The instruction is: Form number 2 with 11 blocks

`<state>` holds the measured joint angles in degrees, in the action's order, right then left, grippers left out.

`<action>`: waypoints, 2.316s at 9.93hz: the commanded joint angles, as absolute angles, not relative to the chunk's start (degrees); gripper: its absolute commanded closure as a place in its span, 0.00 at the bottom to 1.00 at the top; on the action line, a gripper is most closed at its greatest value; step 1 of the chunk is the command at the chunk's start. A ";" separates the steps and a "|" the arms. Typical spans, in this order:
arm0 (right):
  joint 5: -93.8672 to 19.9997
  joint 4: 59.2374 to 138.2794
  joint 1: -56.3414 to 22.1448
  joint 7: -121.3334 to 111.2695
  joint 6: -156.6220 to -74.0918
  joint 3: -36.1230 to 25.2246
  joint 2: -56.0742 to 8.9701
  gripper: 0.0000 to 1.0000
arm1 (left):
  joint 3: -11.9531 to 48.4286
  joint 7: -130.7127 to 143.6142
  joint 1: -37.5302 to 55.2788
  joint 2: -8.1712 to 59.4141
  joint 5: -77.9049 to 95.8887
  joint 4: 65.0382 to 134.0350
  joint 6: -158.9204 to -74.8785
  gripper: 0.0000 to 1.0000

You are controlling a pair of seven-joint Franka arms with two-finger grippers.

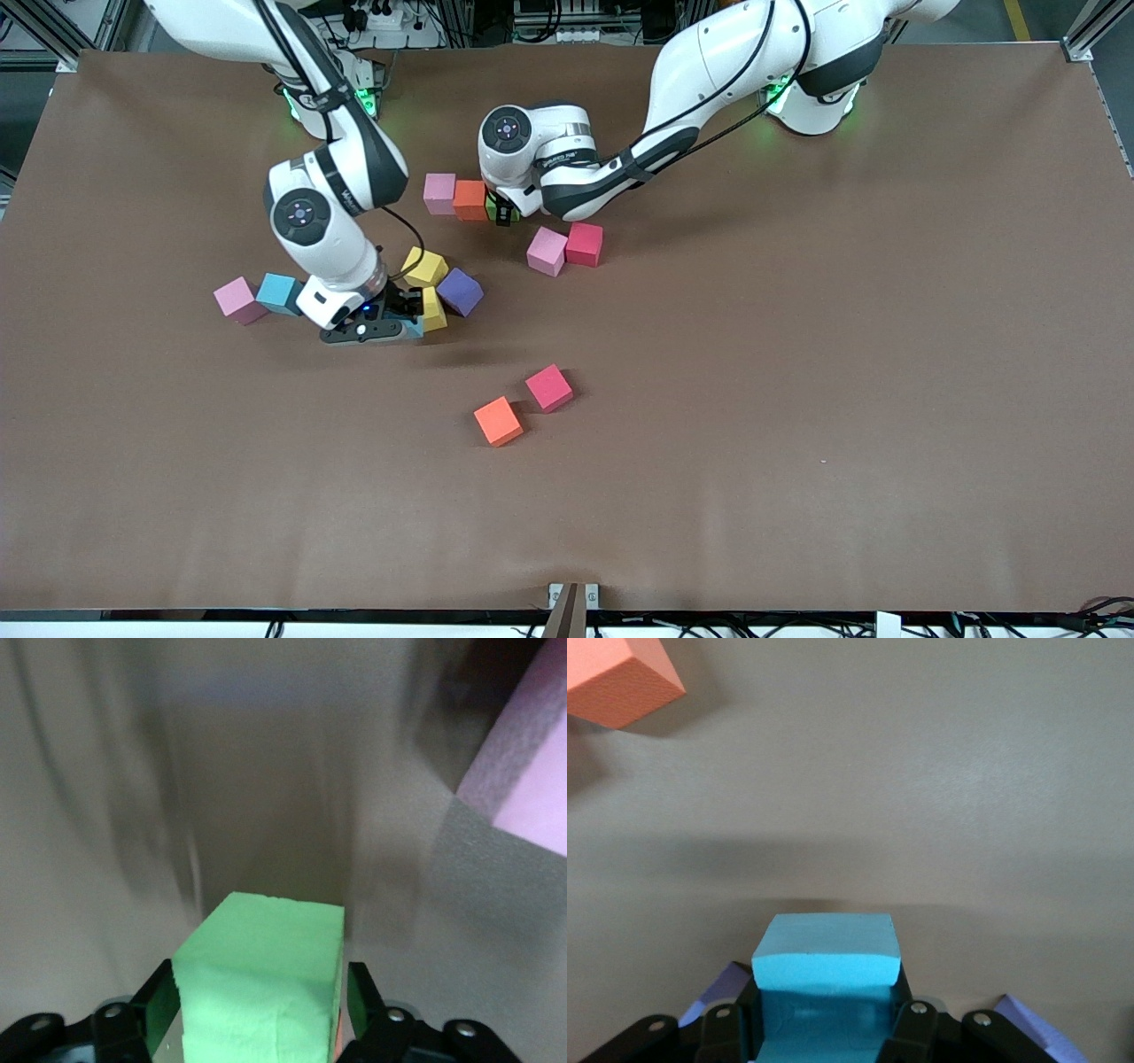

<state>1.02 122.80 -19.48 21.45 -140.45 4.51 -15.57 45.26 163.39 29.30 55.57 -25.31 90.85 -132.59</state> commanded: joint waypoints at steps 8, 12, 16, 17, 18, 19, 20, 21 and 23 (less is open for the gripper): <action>0.62 121.55 -19.60 36.20 -136.15 10.53 -14.94 1.00 | 48.60 184.31 29.00 55.20 -31.38 91.41 -131.75 0.06; 0.62 120.67 -19.60 39.27 -134.47 12.38 -14.77 1.00 | 48.69 184.13 28.65 54.76 -31.38 91.14 -131.05 0.06; 0.62 119.88 -19.51 41.40 -134.38 14.15 -14.59 1.00 | 50.01 183.78 27.86 54.32 -31.73 91.05 -129.20 0.06; 0.62 119.45 -19.42 41.48 -133.51 14.50 -14.42 1.00 | 50.10 183.78 27.77 54.23 -32.25 90.97 -128.68 0.06; 0.62 118.75 -19.42 42.09 -132.03 14.94 -14.41 1.00 | 50.10 183.78 27.69 54.23 -32.26 90.53 -128.41 0.06; 0.62 118.22 -19.42 43.23 -131.49 15.55 -14.41 1.00 | 50.10 183.69 27.60 54.23 -32.26 90.27 -127.97 0.06; 0.62 117.95 -19.42 43.94 -131.40 16.25 -14.41 1.00 | 50.45 183.69 27.34 54.14 -32.26 90.26 -127.88 0.06; 0.62 117.95 -19.34 43.95 -131.40 16.35 -14.41 1.00 | 50.54 183.69 27.07 54.14 -32.26 89.65 -127.62 0.06; 0.79 117.95 -18.99 43.86 -131.40 16.35 -14.41 1.00 | 51.15 183.69 26.46 53.88 -32.26 89.39 -127.09 0.06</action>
